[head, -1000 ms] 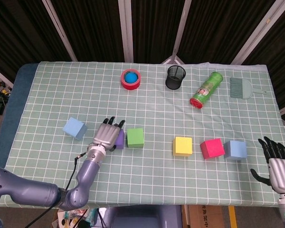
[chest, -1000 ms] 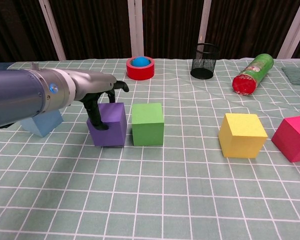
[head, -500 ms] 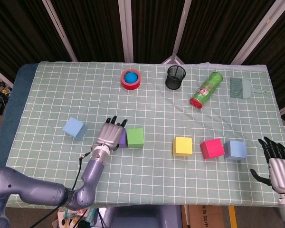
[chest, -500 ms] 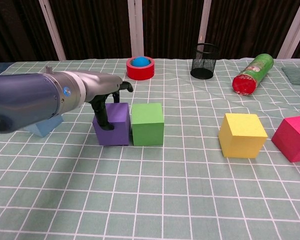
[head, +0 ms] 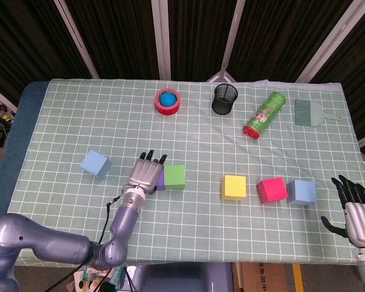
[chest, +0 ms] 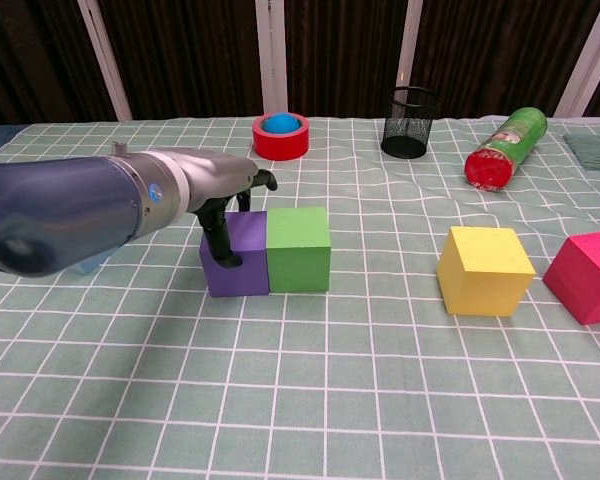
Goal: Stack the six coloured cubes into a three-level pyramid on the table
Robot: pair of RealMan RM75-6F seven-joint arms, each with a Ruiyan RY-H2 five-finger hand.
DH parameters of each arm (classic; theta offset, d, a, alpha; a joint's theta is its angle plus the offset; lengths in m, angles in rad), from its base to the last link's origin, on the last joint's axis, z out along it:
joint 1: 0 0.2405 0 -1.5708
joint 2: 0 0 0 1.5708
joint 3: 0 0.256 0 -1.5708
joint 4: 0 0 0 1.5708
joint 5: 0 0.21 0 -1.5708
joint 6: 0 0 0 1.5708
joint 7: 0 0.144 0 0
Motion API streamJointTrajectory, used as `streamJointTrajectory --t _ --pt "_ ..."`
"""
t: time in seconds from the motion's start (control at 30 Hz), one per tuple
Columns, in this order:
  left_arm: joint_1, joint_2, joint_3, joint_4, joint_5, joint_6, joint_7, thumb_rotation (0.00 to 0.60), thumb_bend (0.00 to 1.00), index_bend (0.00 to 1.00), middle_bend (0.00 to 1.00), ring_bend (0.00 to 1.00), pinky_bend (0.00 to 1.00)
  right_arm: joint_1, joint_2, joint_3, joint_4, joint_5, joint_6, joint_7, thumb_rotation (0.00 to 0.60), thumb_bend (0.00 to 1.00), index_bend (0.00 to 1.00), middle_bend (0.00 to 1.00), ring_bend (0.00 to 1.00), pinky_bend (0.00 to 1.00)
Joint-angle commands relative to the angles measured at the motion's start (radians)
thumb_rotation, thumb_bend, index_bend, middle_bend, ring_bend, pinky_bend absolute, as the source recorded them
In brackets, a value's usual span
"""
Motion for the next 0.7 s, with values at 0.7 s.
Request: streamJointTrajectory --t 0.7 --pt "-0.027 -0.052 -0.021 0.075 0.028 -0.031 0.015 0.600 0.41 0.00 0.33 0.00 0.12 0.002 0.000 0.002 -0.003 0.006 -0.005 -0.002 0.600 0.27 0.00 0.00 0.00 0.00"
